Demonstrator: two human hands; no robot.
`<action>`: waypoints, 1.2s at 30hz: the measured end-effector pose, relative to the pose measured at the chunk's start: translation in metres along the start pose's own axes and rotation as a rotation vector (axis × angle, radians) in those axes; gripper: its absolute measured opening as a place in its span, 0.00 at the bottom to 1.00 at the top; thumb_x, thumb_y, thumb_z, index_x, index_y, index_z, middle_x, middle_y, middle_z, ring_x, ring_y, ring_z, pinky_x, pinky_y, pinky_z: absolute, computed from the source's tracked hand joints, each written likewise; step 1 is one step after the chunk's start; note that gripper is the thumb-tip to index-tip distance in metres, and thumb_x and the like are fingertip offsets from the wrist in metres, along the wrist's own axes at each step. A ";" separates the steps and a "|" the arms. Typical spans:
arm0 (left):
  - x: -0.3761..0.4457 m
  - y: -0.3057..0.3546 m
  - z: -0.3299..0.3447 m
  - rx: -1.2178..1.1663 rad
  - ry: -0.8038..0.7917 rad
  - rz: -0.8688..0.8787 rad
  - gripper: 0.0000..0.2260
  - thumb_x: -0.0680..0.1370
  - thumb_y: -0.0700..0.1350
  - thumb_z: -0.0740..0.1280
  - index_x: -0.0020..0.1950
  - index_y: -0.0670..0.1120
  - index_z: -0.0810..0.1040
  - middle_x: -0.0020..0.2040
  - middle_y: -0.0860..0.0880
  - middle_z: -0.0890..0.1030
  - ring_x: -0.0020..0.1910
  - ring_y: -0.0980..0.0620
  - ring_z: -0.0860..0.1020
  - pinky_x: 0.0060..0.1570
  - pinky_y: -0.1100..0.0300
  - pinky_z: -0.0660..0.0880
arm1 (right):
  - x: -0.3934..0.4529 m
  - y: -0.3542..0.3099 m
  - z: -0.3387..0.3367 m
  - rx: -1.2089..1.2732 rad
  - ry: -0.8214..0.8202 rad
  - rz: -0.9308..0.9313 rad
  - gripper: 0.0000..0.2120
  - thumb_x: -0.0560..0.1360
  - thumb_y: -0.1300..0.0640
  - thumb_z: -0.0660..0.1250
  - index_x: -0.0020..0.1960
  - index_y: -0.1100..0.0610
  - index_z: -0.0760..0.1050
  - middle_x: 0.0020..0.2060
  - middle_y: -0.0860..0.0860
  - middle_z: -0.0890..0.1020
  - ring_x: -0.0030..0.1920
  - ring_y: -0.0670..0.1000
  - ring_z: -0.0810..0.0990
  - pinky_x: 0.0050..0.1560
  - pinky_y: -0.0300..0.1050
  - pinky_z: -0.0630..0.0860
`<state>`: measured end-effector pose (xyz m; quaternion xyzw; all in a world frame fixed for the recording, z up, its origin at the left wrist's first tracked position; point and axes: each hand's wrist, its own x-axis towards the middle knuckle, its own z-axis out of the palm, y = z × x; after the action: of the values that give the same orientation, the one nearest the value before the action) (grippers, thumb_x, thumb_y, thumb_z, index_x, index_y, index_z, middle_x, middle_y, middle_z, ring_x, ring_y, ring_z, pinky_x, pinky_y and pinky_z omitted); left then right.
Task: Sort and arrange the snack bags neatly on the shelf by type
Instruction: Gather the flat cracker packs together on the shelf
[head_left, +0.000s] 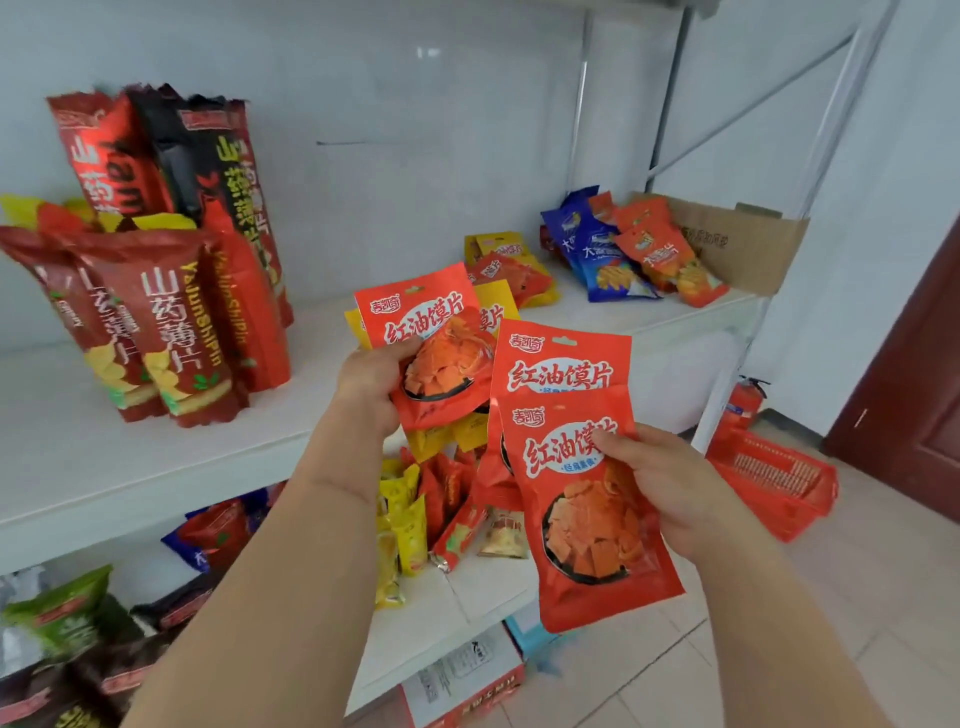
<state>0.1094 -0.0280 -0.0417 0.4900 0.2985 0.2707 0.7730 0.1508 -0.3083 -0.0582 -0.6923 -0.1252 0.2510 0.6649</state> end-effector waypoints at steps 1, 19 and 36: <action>0.008 -0.001 0.013 -0.003 0.007 0.007 0.13 0.76 0.40 0.73 0.60 0.45 0.82 0.54 0.44 0.86 0.48 0.44 0.85 0.52 0.44 0.81 | 0.013 -0.005 -0.011 -0.009 0.002 -0.009 0.10 0.79 0.52 0.67 0.57 0.55 0.82 0.48 0.53 0.87 0.49 0.55 0.87 0.59 0.57 0.79; 0.240 0.005 0.166 -0.028 0.041 -0.040 0.06 0.77 0.42 0.73 0.53 0.46 0.82 0.48 0.44 0.86 0.45 0.43 0.84 0.42 0.50 0.81 | 0.292 -0.079 -0.085 -0.091 0.051 -0.048 0.09 0.79 0.50 0.68 0.54 0.53 0.82 0.46 0.51 0.87 0.48 0.54 0.87 0.60 0.59 0.78; 0.327 -0.008 0.161 0.603 0.661 0.233 0.26 0.71 0.65 0.66 0.63 0.51 0.77 0.55 0.52 0.82 0.58 0.44 0.78 0.66 0.44 0.71 | 0.494 -0.099 -0.069 -0.358 0.109 -0.181 0.08 0.78 0.46 0.67 0.49 0.49 0.80 0.49 0.47 0.84 0.50 0.52 0.81 0.55 0.52 0.76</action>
<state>0.4480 0.1052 -0.0577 0.6108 0.5373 0.3985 0.4235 0.6182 -0.1088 -0.0513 -0.7980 -0.1934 0.1262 0.5566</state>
